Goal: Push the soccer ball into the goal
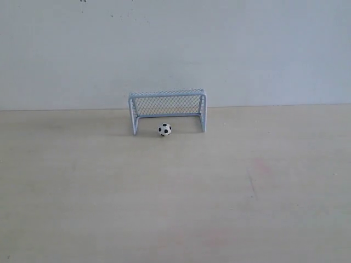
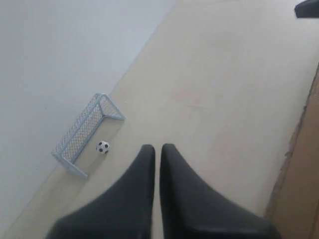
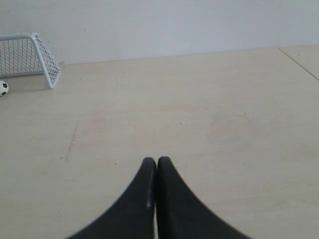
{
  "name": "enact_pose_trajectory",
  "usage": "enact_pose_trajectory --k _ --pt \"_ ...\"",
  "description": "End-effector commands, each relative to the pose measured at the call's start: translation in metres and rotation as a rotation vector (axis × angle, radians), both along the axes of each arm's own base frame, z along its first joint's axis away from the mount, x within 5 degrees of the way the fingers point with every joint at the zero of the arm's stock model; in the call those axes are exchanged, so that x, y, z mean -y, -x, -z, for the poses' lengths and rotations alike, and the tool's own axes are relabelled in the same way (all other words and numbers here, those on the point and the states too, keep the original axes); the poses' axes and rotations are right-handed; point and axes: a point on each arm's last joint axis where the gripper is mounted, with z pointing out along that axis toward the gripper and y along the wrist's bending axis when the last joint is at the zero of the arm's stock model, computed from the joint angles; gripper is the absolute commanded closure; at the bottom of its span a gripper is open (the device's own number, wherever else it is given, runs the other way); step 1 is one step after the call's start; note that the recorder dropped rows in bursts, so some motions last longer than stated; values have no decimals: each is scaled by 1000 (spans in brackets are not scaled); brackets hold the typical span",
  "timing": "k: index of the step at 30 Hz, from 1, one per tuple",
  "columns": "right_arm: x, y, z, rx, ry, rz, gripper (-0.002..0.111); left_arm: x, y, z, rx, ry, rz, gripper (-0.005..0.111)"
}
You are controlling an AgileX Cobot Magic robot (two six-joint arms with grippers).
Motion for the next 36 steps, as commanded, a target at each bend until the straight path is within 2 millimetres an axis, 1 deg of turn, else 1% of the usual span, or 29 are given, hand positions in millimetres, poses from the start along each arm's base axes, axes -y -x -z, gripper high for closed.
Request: enact_pose_trajectory --k 1,2,4,7,10,12,15,19,21,24,26,27,29,30,31,32,33,34,36 --pt "0 0 -1 16 12 0 109 -2 59 0 -8 179 -34 102" --pt "0 0 -1 16 12 0 109 -1 76 -1 -3 258 -28 102" --pt "0 0 -1 16 12 0 109 2 105 -4 39 370 43 102" --pt "0 0 -1 16 12 0 109 3 131 -5 101 419 99 102" --pt "0 0 -1 16 12 0 109 2 148 -2 156 424 113 102" --pt "0 0 -1 16 12 0 109 1 155 0 181 425 118 102" --pt "0 0 -1 16 12 0 109 1 164 1 200 437 139 102" --pt "0 0 -1 16 12 0 109 4 178 0 217 495 206 102" --pt "0 0 -1 16 12 0 109 4 179 -3 226 529 217 102" --pt "0 0 -1 16 12 0 109 1 176 -10 281 587 180 102" --pt "0 0 -1 16 12 0 109 -5 171 -19 361 660 116 102" --pt "0 0 -1 16 12 0 109 -6 169 -20 373 677 101 102" --pt "0 0 -1 16 12 0 109 -10 156 -20 388 701 40 102" --pt "0 0 -1 14 12 0 109 -12 142 -15 380 711 -11 102" --pt "0 0 -1 14 12 0 109 -14 133 -11 385 717 -49 102" --pt "0 0 -1 14 12 0 109 -16 115 -4 387 741 -127 102" --pt "0 0 -1 14 12 0 109 -18 107 2 386 754 -169 102" --pt "0 0 -1 14 12 0 109 -21 89 11 372 778 -247 102" --pt "0 0 -1 14 12 0 109 -25 70 23 353 806 -329 102"
